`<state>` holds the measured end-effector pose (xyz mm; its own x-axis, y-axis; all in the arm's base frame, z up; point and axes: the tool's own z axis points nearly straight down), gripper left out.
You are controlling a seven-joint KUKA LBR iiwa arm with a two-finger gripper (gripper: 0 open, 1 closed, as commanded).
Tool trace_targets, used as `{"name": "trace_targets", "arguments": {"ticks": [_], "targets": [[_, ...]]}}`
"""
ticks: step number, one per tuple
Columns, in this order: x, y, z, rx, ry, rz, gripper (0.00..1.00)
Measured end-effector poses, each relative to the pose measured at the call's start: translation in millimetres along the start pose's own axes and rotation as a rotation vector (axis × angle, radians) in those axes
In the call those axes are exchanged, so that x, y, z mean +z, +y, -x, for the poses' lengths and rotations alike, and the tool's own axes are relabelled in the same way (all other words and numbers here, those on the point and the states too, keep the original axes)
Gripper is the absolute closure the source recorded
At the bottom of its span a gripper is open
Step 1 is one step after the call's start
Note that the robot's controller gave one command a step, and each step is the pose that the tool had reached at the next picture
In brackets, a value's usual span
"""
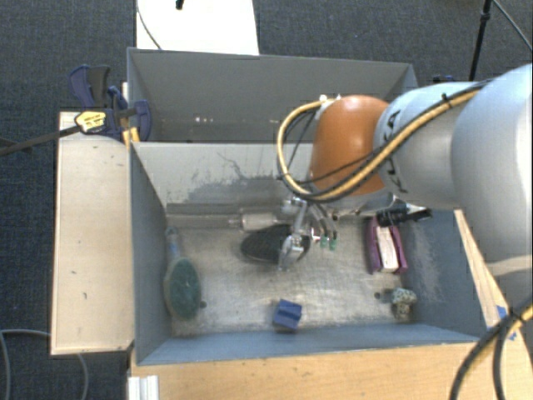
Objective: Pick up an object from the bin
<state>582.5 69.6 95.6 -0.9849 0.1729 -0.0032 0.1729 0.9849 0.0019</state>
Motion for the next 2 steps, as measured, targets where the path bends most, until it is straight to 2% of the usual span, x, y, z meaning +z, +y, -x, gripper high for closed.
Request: {"name": "trace_targets", "arguments": {"ticks": [1, 2], "targets": [[1.7, 2.0, 0.6, 0.077, 0.003, 0.002, 0.0], [0.7, 1.9, 0.3, 0.078, 0.008, 0.001, 1.0]]}}
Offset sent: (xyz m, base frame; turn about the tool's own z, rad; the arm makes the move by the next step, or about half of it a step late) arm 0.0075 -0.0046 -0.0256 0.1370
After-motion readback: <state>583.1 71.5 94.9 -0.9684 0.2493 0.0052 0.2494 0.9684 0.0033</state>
